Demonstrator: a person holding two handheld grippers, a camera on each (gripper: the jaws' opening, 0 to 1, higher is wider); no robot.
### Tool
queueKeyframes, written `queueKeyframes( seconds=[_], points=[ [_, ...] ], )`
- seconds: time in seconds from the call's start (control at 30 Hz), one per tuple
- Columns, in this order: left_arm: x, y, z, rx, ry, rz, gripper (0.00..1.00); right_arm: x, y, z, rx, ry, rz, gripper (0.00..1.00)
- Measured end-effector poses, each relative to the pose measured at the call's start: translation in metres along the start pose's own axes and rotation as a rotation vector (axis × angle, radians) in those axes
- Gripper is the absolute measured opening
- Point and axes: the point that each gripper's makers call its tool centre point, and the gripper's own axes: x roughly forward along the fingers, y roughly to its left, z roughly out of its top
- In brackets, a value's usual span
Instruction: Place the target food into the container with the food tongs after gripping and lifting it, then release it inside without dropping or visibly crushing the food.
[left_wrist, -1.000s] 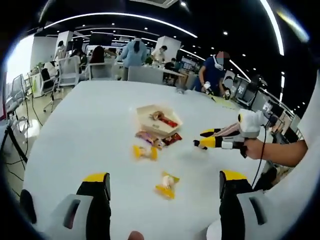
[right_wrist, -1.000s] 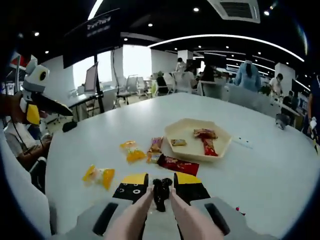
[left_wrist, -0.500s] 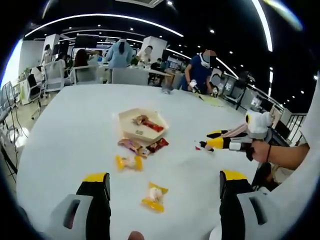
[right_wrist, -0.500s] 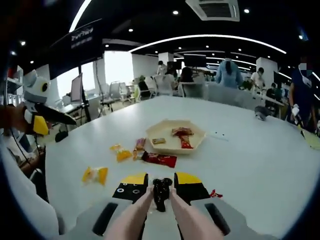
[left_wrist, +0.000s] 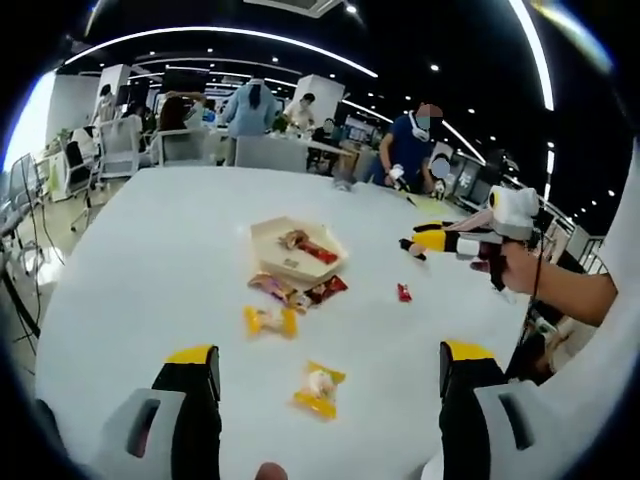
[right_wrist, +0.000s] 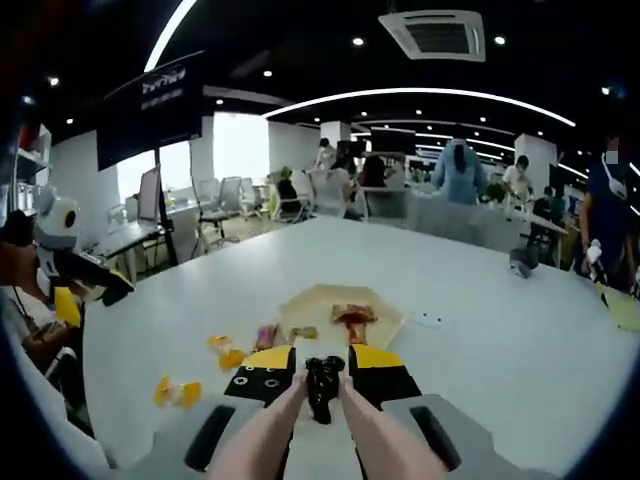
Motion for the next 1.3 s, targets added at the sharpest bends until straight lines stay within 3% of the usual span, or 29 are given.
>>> queueKeyframes(
  seconds=[0.4,0.73,0.9,1.1,1.2,1.23,1.3],
  points=[
    [-0.003,0.005,0.006,0.012,-0.026,0.022,0.93,0.062,-0.005,0.035,-0.059,-0.010,0.035,0.20],
    [0.001,0.009,0.012,0.049,-0.018,0.044,0.99,0.101,-0.006,0.041,-0.071,0.013,0.041,0.20],
    [0.002,0.011,0.014,0.063,-0.010,0.048,0.99,0.121,-0.009,0.054,-0.083,0.001,0.041,0.20],
    [-0.004,0.019,0.011,0.056,-0.002,0.068,1.00,0.135,-0.016,0.061,-0.101,-0.009,0.027,0.22],
    [-0.007,0.025,0.008,0.053,0.002,0.089,1.00,0.141,-0.028,0.053,-0.123,0.016,-0.005,0.26],
    [-0.008,0.027,0.008,0.050,0.001,0.095,1.00,0.142,-0.028,0.049,-0.103,0.031,0.002,0.27],
    [-0.008,0.029,0.009,0.046,-0.004,0.100,1.00,0.137,-0.031,0.053,-0.061,-0.001,-0.006,0.27]
  ],
)
